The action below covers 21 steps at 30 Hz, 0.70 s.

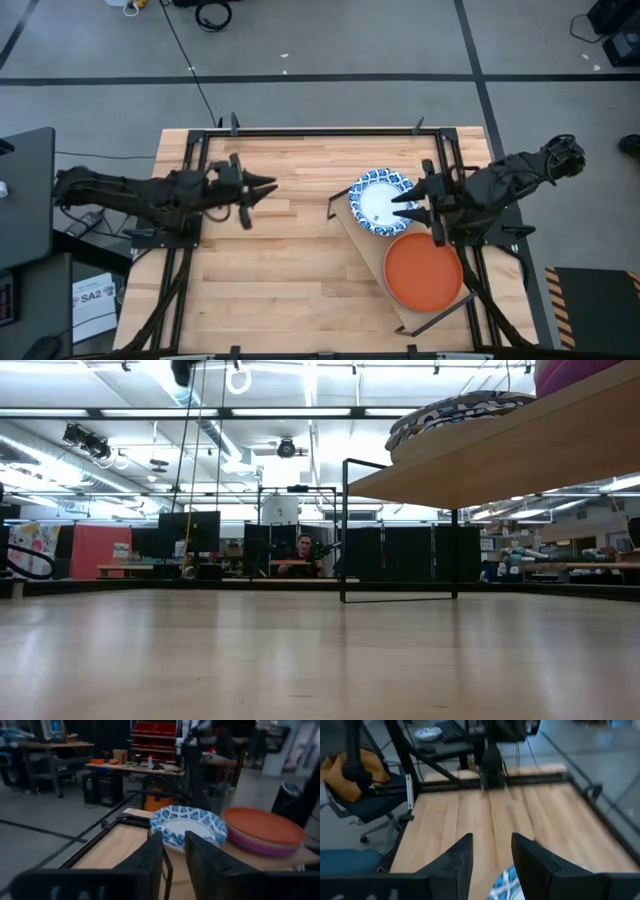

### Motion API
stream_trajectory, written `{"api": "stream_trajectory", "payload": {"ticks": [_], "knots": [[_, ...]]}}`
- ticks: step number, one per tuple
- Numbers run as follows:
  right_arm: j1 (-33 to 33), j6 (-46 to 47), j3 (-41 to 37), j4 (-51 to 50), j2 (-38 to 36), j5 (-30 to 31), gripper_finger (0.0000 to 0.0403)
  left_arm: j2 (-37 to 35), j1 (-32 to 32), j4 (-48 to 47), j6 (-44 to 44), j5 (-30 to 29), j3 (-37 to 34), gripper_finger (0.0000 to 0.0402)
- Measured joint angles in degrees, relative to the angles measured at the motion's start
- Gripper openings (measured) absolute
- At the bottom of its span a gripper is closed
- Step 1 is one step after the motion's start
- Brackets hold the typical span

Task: Place and stack plates onto a shelf
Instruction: Return to Home Position

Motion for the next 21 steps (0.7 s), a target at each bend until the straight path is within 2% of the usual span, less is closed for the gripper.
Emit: {"api": "stream_trajectory", "payload": {"ticks": [3,6,9,13,16,21], "knots": [[-1.5,-5.0,0.0,2.0,-0.4,-1.9,0.0138,-2.7,-4.8,-3.7,2.9,-6.2,0.0,0.0060],[-2.6,-6.1,0.0,1.9,-1.5,-2.1,0.0138,-6.7,-8.6,-8.9,6.0,-11.8,0.0,0.0028],[-3.2,-6.7,0.0,0.6,-3.4,-2.2,0.0139,-11.1,-10.7,-14.9,8.7,-12.3,0.0,0.0008],[-3.9,-6.8,0.0,-1.5,-6.7,-2.2,0.0138,-16.4,-11.2,-22.0,8.4,-12.4,-0.6,0.0012],[-4.2,-6.8,0.0,-2.5,-9.0,-2.3,0.0138,-21.3,-11.1,-20.6,8.5,-12.4,-5.6,0.0019],[-4.3,-6.7,0.0,-2.4,-11.8,-1.9,0.0137,-30.2,-11.0,-11.3,12.8,-12.4,-16.5,0.0014]]}}
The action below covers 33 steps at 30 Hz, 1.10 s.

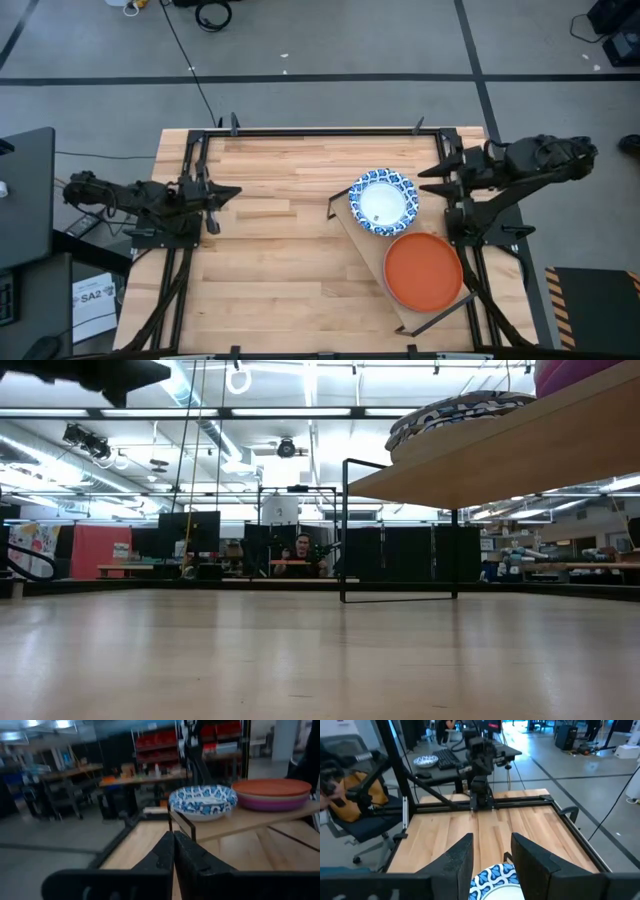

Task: Place and stack plates onto a shelf
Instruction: Return to Home Position

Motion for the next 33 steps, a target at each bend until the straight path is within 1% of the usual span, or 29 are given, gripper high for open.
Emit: {"api": "stream_trajectory", "payload": {"ticks": [7,12,18,21,26,29,33], "knots": [[0.0,-0.9,0.0,0.0,-1.9,0.1,0.0137,-11.6,2.5,7.5,5.4,0.0,-10.8,0.0010],[0.0,-1.5,0.0,0.2,-2.1,0.1,0.0137,-18.2,5.7,7.9,6.0,0.0,-15.4,0.0010],[0.0,-1.7,-0.1,-2.9,-3.4,0.1,0.0137,-18.7,8.5,7.0,5.5,2.3,-18.1,0.0010],[0.0,-1.2,-1.0,-3.7,-4.6,0.1,0.0137,-18.6,9.8,6.8,3.6,2.8,-19.7,0.0010],[0.0,-1.5,-8.9,0.7,-9.3,0.3,0.0137,-18.6,12.6,9.0,0.9,6.5,-23.2,0.0009],[-0.3,-1.1,-14.8,5.7,-13.0,0.5,0.0137,-18.6,14.7,10.5,0.7,7.5,-23.6,0.0009],[-0.4,-0.6,-22.3,11.8,-18.8,-1.8,0.0137,-18.6,17.7,10.3,0.7,10.0,-23.6,0.0009]]}}
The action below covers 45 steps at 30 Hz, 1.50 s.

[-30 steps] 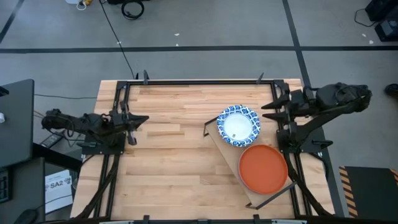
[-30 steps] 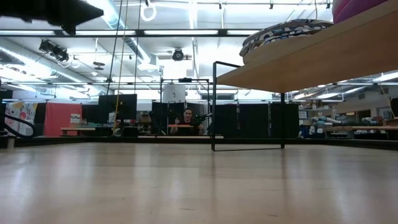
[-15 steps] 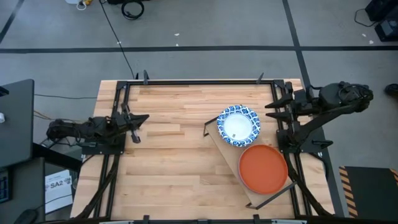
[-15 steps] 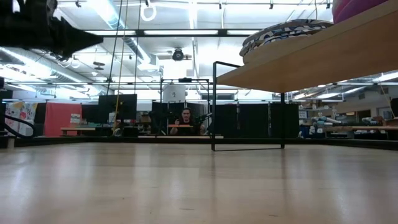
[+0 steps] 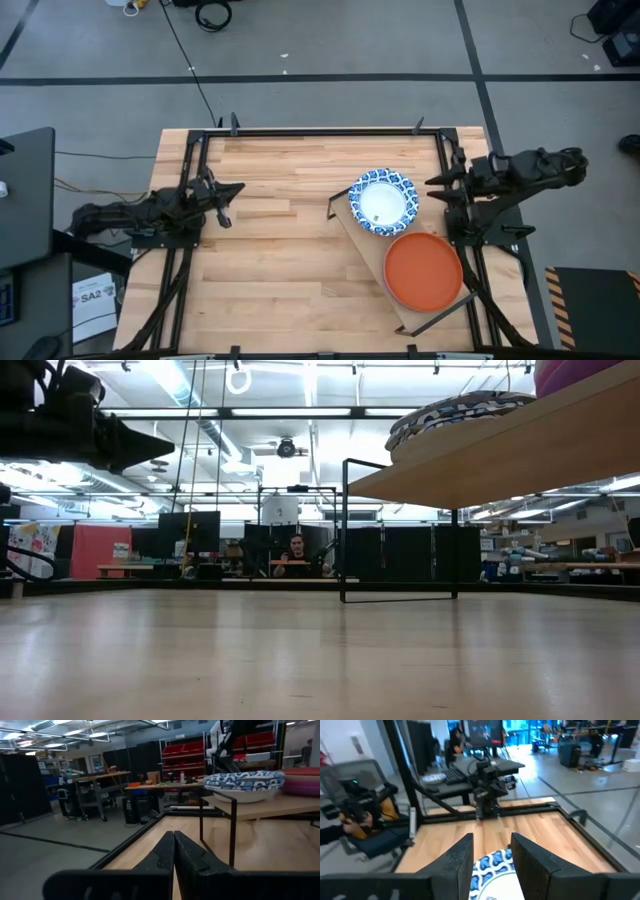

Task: Place and stack plates onto a shelf
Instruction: Return to Home Position

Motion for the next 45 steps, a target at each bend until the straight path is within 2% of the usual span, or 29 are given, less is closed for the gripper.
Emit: {"api": "stream_trajectory", "payload": {"ticks": [5,11,17,25,32,37,45], "knots": [[0.0,0.1,-8.7,5.8,-8.5,-0.3,0.0137,0.0,3.2,-0.2,-1.2,4.4,0.0,0.0009],[0.0,-2.3,-18.9,15.5,-18.4,-1.0,0.0137,0.0,5.5,-0.2,-2.4,5.4,0.0,0.0009],[0.0,-4.8,-26.7,23.4,-24.3,-4.1,0.0137,0.0,6.9,-0.2,-2.8,9.6,0.0,0.0009],[-1.3,-9.9,-35.8,36.3,-24.7,-4.1,0.0137,0.1,8.3,-0.2,-3.8,9.6,0.0,0.0009],[-5.2,-14.6,-40.6,41.6,-24.6,-4.1,0.0137,0.1,8.3,-0.2,-3.7,9.6,-0.1,0.0009],[-9.0,-16.4,-42.0,42.5,-24.6,-4.3,0.0137,0.1,8.3,-0.2,-3.7,9.6,-0.1,0.0009],[-14.0,-16.9,-42.2,38.6,-24.6,-9.3,0.0137,0.1,8.3,-0.2,-3.6,9.6,-0.1,0.0009]]}}
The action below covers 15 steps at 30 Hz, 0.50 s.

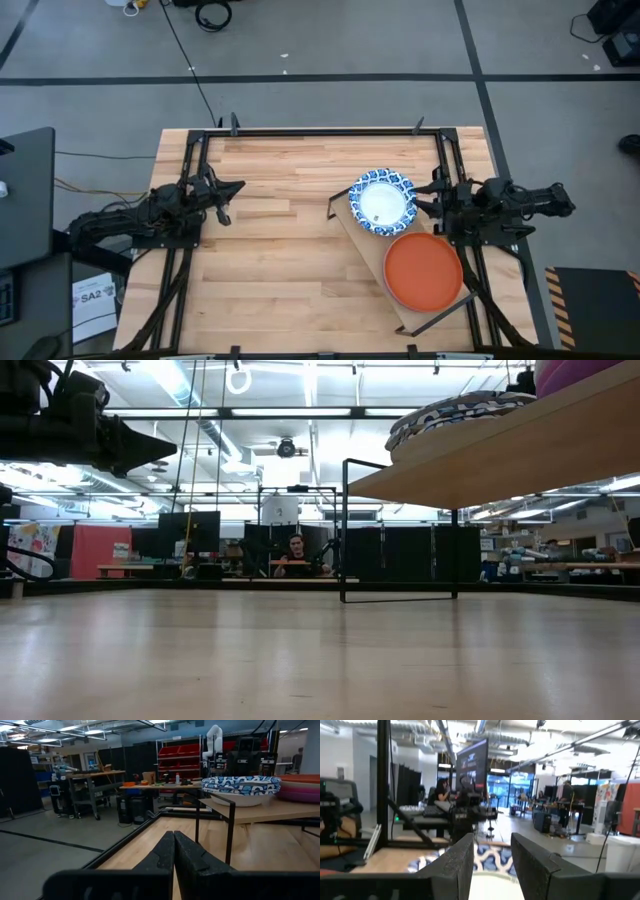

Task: Place and stack plates onto a shelf
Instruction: Return to Home Position

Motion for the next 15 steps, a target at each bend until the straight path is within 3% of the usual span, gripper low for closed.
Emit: {"api": "stream_trajectory", "payload": {"ticks": [11,15], "knots": [[-2.2,1.6,0.0,-5.6,0.0,-1.3,0.0137,0.0,0.0,-0.2,-0.4,0.0,0.0,0.0009],[-2.2,1.2,-2.4,-1.8,0.0,-1.3,0.0137,0.0,0.0,-0.2,-0.5,0.0,0.0,0.0009]]}}
